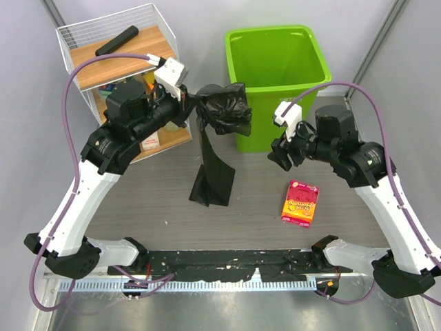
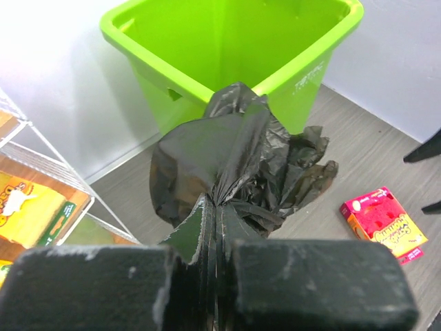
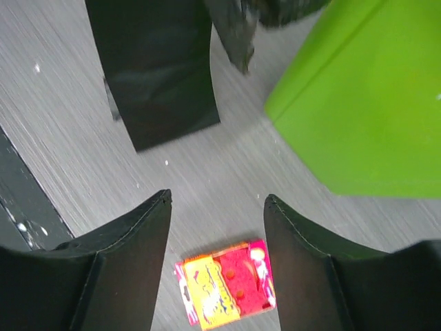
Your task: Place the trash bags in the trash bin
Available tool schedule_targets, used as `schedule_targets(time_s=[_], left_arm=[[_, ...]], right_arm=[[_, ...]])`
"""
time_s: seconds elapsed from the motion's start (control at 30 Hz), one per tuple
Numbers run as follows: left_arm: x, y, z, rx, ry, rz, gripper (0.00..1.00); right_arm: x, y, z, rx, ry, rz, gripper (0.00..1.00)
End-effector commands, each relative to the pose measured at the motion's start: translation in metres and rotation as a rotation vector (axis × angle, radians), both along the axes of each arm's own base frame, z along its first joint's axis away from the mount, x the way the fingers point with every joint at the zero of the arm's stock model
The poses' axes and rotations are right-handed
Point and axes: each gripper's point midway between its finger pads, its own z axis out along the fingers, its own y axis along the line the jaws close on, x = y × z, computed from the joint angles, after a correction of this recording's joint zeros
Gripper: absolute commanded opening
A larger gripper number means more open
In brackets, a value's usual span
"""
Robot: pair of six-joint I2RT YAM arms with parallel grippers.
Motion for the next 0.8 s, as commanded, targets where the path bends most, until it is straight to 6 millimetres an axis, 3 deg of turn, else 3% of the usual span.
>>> schedule_targets(time_s=[0.0,0.17,0.47,0.77], left_arm=[[-0.012,-0.007,0.011,-0.027,-0.031,-0.077,0.00],[-0.020,-0.011,0.008,-0.029,-0.019,-0.122,0.00],[-0.038,-0.020,-0.002,-0.014,0.008,-0.227,0.00],[-0.047,-0.026,-0.012,-0.006,0.034,-0.284,0.00]], right_arm=[[0.012,0.025,0.044,0.182,-0.046,0.004,0.61],[0.032,0.040,0.048,0.244,-0.039,-0.014,0.66],[0.066,0.051,0.059,0.295,-0.049,-0.054,0.73],[0.064,0.067,0.061,0.358,0.019,0.043,0.76]])
